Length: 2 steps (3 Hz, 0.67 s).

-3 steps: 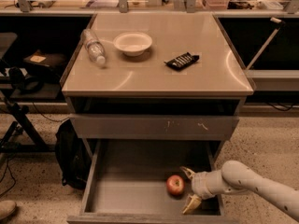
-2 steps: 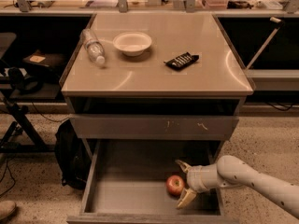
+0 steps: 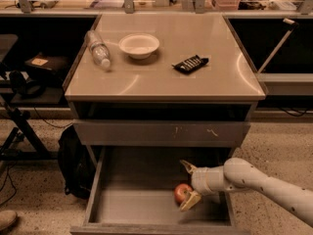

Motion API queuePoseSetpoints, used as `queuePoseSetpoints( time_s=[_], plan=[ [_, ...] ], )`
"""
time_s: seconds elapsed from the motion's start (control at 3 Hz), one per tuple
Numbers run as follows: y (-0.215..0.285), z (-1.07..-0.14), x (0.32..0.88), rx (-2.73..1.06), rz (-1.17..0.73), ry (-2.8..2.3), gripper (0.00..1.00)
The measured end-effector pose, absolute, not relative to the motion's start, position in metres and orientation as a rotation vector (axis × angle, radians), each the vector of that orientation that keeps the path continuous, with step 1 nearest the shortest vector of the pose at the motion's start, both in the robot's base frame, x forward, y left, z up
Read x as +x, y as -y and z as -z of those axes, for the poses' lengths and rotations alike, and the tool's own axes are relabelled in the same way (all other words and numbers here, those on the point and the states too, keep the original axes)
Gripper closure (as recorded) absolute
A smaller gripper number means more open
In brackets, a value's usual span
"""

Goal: Pick apple from middle drawer and place on counter

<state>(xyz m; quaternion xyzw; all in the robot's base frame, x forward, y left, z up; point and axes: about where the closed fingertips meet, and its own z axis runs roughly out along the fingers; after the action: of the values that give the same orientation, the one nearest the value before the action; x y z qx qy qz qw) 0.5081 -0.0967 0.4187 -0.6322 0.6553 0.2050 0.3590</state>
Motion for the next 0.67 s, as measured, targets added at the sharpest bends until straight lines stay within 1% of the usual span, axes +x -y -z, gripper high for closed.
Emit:
queuePoseSetpoints(
  time_s=[0.67],
  plan=[
    [0.133, -0.417, 0.522, -1.681, -0.457, -1.746, 0.0]
  ],
)
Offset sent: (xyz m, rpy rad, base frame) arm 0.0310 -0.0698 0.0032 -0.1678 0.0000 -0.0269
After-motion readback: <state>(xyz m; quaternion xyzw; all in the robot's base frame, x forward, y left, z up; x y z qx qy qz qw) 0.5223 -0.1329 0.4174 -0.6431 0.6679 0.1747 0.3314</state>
